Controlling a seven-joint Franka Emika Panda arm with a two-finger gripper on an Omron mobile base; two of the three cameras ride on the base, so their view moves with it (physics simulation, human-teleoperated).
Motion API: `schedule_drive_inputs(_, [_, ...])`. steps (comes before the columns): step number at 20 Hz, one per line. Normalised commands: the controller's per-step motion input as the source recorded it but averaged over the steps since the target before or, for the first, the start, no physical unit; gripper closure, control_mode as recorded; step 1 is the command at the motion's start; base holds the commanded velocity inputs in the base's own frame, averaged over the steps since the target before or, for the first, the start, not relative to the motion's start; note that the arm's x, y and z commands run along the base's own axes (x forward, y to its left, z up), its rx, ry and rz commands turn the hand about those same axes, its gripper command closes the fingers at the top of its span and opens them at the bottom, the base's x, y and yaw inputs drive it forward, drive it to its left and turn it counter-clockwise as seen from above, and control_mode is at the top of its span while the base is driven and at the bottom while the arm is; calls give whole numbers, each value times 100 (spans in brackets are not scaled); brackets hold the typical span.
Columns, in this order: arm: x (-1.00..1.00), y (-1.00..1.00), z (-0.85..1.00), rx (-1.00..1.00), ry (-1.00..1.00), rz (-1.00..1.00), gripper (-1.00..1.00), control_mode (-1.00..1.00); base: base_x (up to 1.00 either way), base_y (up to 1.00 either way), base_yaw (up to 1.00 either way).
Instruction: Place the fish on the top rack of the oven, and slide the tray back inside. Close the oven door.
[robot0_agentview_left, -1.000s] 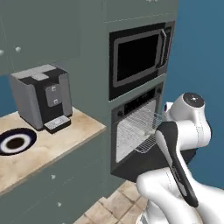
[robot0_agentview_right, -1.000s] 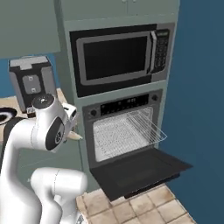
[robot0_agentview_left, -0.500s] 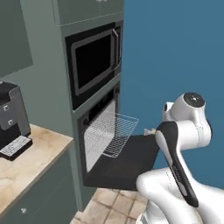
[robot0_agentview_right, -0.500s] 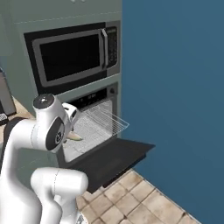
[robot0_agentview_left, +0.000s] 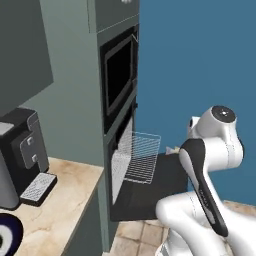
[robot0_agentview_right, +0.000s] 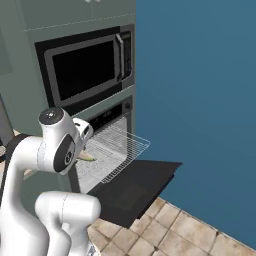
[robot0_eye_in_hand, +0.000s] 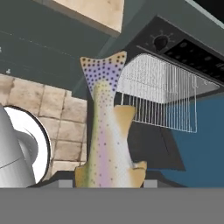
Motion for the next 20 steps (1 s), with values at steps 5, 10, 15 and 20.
schedule_drive_inputs(5, [0, 0, 0, 0, 0, 0, 100, 100, -21, -15, -26])
schedule_drive_inputs(10, [1, -9, 0, 3, -5, -1, 100, -100, -9, -24, -6])
schedule_drive_inputs(15, [9, -1, 0, 0, 0, 0, 100, -100, 0, 0, 0])
schedule_drive_inputs(20, [0, -19, -7, 1, 0, 6, 100, -100, 0, 0, 0])
